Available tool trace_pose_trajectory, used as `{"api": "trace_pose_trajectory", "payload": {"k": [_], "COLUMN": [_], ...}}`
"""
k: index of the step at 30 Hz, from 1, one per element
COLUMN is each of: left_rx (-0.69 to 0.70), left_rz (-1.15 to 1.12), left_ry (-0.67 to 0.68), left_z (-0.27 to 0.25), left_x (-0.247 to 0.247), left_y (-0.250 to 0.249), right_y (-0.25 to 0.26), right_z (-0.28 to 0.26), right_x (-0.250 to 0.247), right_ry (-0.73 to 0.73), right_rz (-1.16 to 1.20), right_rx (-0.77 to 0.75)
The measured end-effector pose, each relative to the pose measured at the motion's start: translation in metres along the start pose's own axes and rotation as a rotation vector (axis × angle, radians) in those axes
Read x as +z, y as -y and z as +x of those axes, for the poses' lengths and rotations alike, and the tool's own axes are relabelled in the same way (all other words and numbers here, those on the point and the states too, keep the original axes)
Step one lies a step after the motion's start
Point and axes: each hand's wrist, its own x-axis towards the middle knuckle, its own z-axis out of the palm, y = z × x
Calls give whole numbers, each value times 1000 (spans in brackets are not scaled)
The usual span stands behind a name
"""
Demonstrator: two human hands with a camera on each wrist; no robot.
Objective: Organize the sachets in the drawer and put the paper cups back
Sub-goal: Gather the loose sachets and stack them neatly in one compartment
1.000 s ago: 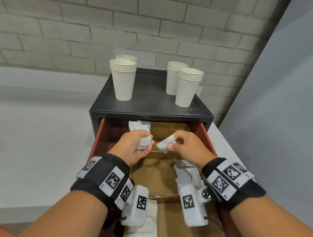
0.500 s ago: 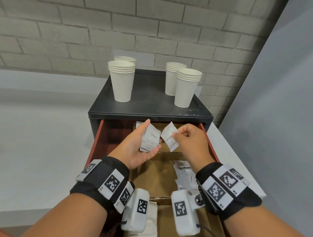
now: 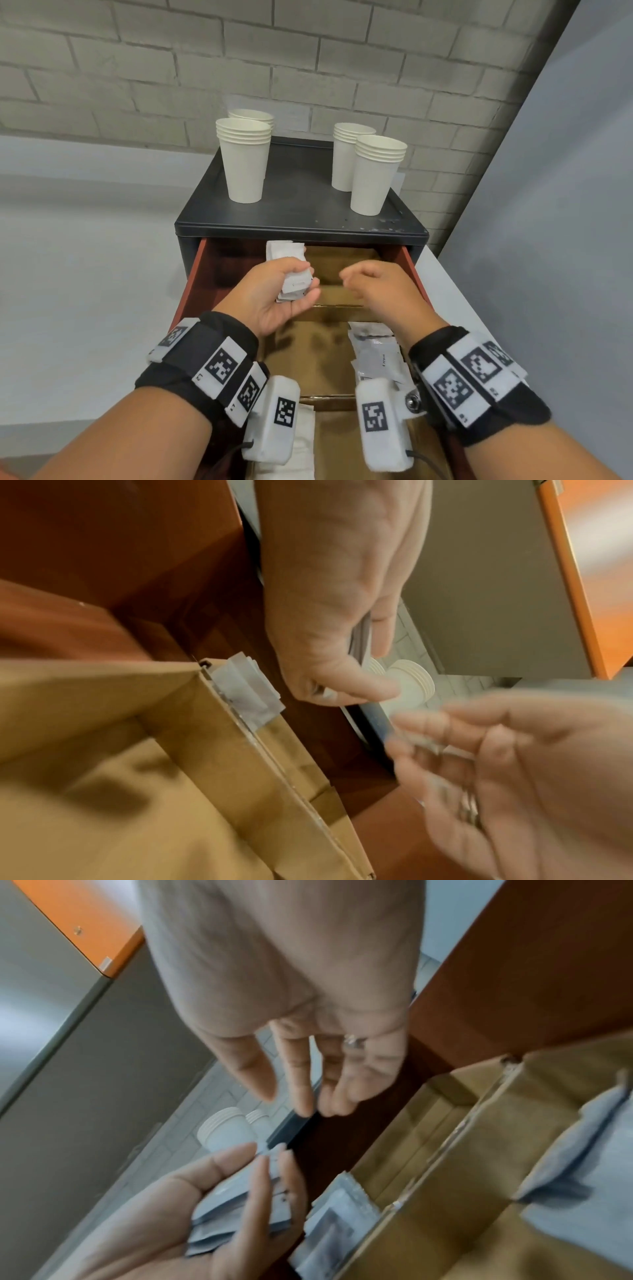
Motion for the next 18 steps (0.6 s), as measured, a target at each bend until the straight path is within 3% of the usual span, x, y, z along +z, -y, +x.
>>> {"api": "trace_pose_trajectory", "payload": {"k": [2, 6, 11, 15, 18], "left_rx": [12, 29, 49, 46, 29], "left_rz": [1, -14, -34, -32, -58], "left_ry": [-40, -49, -7, 52, 66], "left_z": [4, 3, 0, 1, 2], "left_x": [-2, -1, -3, -4, -5], "left_y": [0, 2, 3, 1, -1], "right_y": [-15, -39, -50, -49, -43], "right_z": [1, 1, 1, 4, 8], "right_x": [-3, 12, 29, 25, 13], "right_ry": [-4, 231, 248, 45, -83], "right_rz": [-208, -708, -983, -986, -738], "right_rx": [113, 245, 270, 116, 77]}}
